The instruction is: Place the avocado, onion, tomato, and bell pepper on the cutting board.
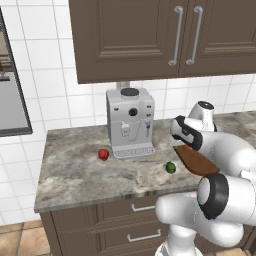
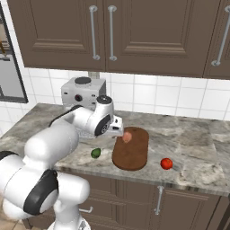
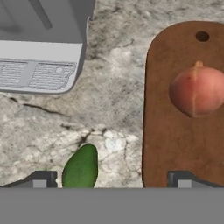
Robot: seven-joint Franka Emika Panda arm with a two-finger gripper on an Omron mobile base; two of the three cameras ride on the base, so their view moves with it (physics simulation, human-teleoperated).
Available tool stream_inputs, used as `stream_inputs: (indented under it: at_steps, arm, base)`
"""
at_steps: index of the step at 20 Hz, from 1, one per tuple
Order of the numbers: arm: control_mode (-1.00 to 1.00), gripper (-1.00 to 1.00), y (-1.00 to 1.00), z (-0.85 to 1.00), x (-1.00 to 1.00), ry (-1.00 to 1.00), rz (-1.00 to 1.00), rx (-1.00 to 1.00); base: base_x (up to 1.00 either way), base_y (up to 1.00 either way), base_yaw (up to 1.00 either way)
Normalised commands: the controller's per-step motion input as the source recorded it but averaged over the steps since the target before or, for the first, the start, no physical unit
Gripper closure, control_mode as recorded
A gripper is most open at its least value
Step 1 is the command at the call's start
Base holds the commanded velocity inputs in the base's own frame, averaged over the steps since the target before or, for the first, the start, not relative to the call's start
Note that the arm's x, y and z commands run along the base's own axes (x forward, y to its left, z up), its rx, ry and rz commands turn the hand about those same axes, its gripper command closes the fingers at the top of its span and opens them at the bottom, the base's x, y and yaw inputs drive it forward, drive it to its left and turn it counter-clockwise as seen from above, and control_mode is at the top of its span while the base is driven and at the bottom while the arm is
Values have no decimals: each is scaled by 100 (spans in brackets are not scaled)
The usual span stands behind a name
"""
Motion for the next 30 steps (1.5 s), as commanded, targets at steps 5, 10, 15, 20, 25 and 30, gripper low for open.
stream_inputs:
  at_steps: [5, 10, 15, 20, 25, 30]
  arm:
    - [-100, -100, 33, -4, -33, 0, 0, 0]
    - [-100, -100, 30, -1, -6, 0, 0, 0]
    - [-100, -100, 16, 0, -9, 0, 0, 0]
    - [-100, -100, 2, 0, 0, 3, 0, 0]
    - [-100, -100, 0, -1, 0, 6, 0, 0]
    - [-100, -100, 0, -11, 0, 12, -1, -1]
  base:
    - [0, 0, 0]
    - [0, 0, 0]
    - [0, 0, 0]
    - [0, 0, 0]
    - [0, 0, 0]
    - [0, 0, 0]
